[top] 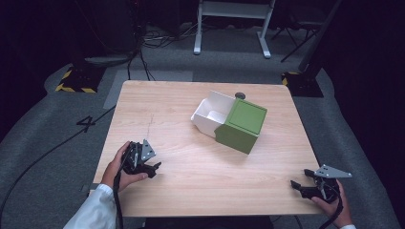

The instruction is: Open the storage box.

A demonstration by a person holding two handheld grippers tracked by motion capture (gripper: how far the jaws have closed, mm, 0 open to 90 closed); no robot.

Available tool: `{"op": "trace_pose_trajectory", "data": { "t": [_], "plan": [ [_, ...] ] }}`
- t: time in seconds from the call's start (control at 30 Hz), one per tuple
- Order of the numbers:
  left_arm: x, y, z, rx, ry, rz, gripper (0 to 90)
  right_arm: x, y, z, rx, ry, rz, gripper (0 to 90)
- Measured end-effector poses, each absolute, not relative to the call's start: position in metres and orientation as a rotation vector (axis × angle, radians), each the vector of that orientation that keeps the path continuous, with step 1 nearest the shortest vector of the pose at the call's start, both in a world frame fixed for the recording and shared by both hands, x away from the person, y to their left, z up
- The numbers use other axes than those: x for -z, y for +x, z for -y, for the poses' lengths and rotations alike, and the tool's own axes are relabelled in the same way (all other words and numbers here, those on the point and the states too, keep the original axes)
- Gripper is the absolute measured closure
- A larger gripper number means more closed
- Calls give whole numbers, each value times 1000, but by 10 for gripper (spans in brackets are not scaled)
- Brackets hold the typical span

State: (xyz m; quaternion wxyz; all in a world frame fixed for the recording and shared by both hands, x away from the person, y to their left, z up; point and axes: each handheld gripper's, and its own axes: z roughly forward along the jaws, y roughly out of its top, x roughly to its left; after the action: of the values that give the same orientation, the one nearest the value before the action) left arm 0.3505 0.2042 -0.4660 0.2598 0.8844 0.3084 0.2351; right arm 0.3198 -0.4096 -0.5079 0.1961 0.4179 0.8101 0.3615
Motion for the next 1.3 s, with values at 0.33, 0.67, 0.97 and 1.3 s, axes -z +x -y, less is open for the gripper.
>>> {"op": "trace_pose_trajectory", "data": {
  "t": [0.33, 0.67, 0.97, 1.3],
  "plan": [
    [488, 336, -215, -532, 2350, -912, 176, 508, 320, 409, -1010, 1168, -2267, 190],
    [501, 330, -230, -438, 2250, -1030, 168, 508, 320, 410, -1013, 1169, -2269, 191],
    [507, 328, -238, -407, 2186, -1022, 156, 508, 319, 410, -1013, 1168, -2270, 191],
    [507, 327, -238, -417, 2185, -1027, 154, 508, 318, 409, -1011, 1169, -2266, 191]
  ]
}}
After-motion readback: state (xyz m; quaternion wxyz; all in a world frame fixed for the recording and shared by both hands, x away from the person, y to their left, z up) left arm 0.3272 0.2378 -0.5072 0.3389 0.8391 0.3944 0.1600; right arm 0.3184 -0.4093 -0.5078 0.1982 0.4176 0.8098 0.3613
